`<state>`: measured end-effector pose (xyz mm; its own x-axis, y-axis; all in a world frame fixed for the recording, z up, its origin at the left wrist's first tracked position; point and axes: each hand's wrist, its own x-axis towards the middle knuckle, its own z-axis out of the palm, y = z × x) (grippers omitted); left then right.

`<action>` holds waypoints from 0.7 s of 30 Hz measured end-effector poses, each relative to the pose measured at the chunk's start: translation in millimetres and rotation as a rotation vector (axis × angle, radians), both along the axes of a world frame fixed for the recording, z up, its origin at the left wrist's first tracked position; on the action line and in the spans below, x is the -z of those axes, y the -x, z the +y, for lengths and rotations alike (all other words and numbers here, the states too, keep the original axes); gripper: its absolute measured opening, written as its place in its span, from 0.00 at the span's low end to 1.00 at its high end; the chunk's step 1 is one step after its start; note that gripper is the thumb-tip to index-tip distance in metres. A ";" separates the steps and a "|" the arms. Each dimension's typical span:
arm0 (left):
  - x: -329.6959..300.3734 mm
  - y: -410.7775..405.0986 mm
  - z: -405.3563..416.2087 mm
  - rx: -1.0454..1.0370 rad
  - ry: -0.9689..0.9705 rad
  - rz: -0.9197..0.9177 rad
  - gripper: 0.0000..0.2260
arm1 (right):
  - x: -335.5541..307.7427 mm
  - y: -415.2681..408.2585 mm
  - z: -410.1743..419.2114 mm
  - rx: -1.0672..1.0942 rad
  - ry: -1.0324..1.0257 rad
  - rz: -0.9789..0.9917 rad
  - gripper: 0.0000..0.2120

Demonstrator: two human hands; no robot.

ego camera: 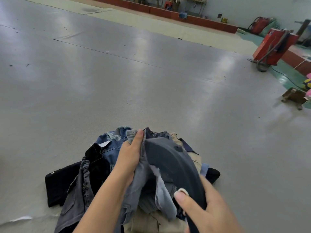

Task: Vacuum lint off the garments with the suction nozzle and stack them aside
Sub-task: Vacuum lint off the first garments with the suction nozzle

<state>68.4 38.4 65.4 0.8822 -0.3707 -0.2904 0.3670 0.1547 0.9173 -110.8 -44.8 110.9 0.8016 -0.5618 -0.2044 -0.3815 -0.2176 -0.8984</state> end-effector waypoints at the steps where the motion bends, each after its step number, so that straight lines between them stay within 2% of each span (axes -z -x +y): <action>1: 1.1 1.1 -0.2 0.029 -0.006 0.006 0.20 | 2.7 -1.1 1.4 -0.015 0.022 0.031 0.15; 3: 3.4 4.9 -0.4 0.133 0.011 0.017 0.19 | 0.5 -8.8 1.1 -0.024 0.015 0.034 0.14; 6: 5.5 11.9 -1.9 0.291 -0.010 -0.040 0.17 | -11.8 -17.6 -11.1 0.030 0.062 -0.078 0.11; 10: 4.7 10.1 -2.2 0.227 0.019 -0.060 0.17 | -16.7 -12.7 -19.2 0.111 0.019 -0.117 0.07; 13: 5.3 6.7 -0.5 0.251 -0.066 -0.142 0.21 | -12.7 -4.1 -19.9 0.170 0.000 -0.127 0.06; 17: 10.4 5.6 -6.8 0.141 -0.102 -0.146 0.21 | -11.2 3.8 -22.3 0.237 -0.091 -0.155 0.07; 20: 12.8 -3.2 -5.1 -0.104 -0.103 -0.040 0.18 | -12.4 11.3 -17.6 0.310 -0.215 -0.220 0.04; 21: 13.1 -9.4 -1.0 -0.183 -0.091 0.004 0.16 | -14.1 16.1 -19.0 0.338 -0.238 -0.244 0.07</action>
